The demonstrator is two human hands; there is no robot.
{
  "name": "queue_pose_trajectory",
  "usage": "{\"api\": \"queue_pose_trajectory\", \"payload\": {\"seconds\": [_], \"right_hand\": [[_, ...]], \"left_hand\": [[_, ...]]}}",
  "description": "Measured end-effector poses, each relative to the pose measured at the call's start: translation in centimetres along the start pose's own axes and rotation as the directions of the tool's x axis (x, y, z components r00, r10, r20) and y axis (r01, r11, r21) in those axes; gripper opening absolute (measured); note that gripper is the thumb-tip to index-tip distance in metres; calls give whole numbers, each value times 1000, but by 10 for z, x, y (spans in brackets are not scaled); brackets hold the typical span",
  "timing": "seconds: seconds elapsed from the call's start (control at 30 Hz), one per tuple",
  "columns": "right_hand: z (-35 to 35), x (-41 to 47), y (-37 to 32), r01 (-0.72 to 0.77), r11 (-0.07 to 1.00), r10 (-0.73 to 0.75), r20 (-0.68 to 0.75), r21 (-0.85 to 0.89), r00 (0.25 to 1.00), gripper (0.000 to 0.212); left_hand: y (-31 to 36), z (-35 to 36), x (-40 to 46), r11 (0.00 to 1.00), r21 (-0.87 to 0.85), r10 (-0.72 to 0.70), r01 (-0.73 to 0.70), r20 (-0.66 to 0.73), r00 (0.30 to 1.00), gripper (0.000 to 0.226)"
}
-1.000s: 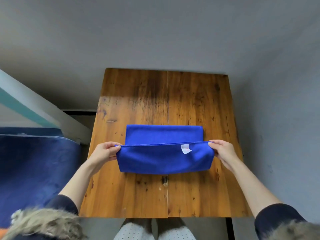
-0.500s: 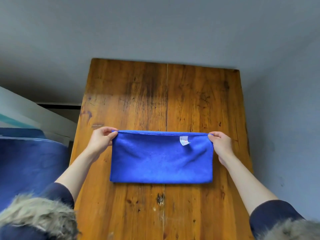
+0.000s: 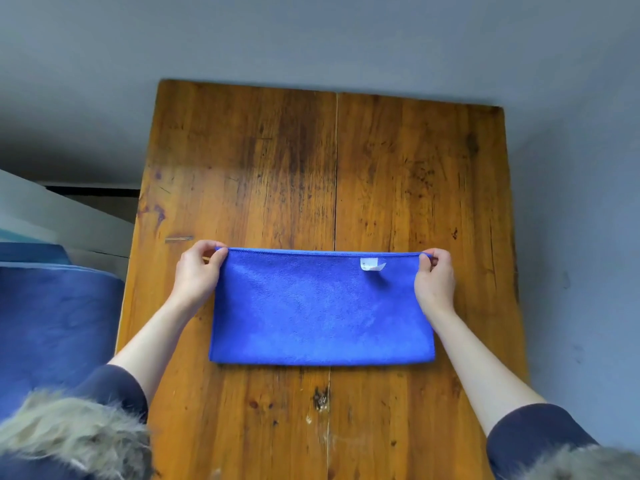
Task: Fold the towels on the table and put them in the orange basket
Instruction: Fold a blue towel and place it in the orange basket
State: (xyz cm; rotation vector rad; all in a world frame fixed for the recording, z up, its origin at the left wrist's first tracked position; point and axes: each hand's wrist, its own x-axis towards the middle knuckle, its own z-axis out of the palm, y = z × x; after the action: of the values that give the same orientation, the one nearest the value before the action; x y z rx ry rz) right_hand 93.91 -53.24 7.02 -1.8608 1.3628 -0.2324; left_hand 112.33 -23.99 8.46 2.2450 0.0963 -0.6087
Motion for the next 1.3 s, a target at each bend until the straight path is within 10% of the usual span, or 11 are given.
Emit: {"api": "queue_pose_trajectory", "payload": {"seconds": [0.3,0.5,0.77,1.03,1.3], "right_hand": [[-7,-9,-4,241,941,-264,-74,-237,962,31],[22,-68,1,608,729,-567,220,-315,794,44],[38,-79,35,726,477,-624,390,-496,677,48],[10,-74,46,649,690,-601,246,-321,760,44],[17,-79,59,601,657,-520,304,-456,798,52]], "left_hand": [[-4,16,-17,846,477,371,-236,-211,904,33],[-21,70,-61,422,680,585,-600,301,753,54],[-40,87,-57,395,733,548,-554,296,782,59],[-52,62,-70,514,717,502,-470,192,843,57],[-58,54,-72,677,571,496,-465,114,861,50]]}}
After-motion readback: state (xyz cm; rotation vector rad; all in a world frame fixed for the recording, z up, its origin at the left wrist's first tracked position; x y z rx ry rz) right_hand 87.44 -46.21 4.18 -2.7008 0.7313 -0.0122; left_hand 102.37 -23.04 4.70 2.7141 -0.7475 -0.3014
